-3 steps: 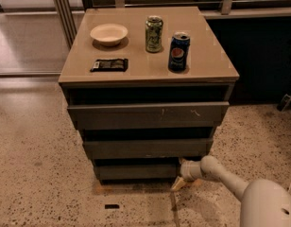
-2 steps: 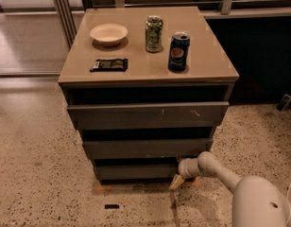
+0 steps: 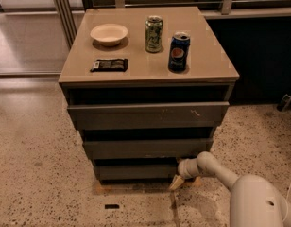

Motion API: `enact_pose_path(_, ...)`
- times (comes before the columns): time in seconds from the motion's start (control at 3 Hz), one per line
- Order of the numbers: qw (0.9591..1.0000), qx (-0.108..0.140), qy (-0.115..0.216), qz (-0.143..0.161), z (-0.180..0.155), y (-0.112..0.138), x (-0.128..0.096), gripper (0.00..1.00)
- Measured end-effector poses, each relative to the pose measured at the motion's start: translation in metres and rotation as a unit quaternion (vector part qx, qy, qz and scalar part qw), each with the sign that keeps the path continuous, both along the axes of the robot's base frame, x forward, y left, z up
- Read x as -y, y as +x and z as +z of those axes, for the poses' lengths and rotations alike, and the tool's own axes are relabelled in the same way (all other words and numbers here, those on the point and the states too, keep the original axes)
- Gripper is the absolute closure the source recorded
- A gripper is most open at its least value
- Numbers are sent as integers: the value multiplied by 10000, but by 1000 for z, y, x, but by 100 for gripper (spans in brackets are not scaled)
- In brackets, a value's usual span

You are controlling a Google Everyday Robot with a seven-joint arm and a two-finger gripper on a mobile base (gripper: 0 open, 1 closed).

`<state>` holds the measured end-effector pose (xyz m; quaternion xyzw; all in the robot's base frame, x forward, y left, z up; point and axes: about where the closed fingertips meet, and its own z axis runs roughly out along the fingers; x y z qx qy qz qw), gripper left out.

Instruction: Open bottom drawer

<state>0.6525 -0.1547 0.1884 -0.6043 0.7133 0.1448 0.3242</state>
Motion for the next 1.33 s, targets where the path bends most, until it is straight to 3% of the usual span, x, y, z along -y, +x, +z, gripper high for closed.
enact_pose_path(1.33, 9981, -588, -147, -115, -27, -21, 4, 0)
